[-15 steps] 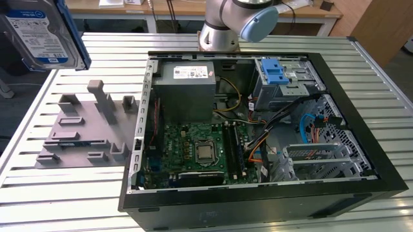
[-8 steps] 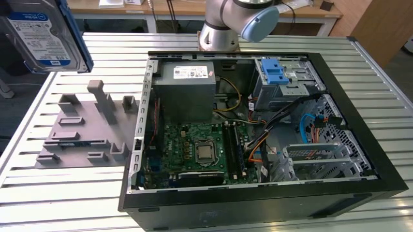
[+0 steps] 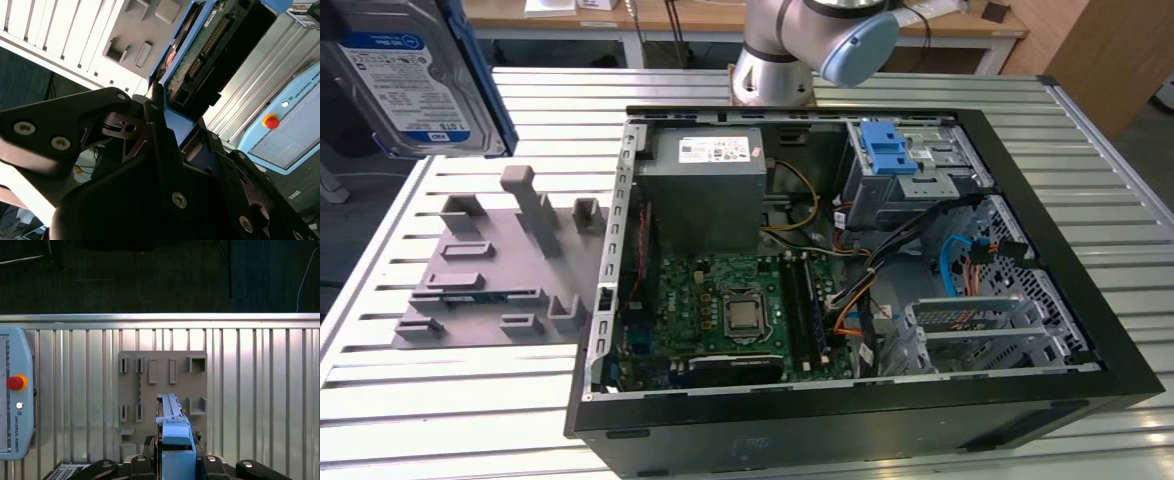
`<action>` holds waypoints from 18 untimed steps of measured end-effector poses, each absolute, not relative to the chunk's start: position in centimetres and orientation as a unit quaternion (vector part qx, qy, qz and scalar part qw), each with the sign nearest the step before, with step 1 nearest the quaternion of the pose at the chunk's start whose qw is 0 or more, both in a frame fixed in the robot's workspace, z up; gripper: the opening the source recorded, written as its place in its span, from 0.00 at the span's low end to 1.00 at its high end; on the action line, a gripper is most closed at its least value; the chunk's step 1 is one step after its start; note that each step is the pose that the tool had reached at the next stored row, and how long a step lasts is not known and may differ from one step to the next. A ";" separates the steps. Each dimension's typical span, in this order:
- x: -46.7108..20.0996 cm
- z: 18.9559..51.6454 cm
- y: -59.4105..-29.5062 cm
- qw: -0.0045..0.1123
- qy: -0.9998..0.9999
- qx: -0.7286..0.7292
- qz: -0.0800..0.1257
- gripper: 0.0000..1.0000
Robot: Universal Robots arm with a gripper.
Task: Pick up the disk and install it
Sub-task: 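Pick up the disk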
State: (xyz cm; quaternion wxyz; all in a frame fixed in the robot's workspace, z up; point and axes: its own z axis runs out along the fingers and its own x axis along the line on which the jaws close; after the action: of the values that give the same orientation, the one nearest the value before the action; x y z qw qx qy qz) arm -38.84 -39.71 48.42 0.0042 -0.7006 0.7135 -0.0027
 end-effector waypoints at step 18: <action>-35.5 48.4 -41.5 0.004 0.714 -0.701 -0.002 0.36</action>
State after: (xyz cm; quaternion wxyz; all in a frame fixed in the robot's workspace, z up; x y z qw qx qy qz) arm -35.54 -41.48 48.39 0.0037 -0.7006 0.7135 -0.0025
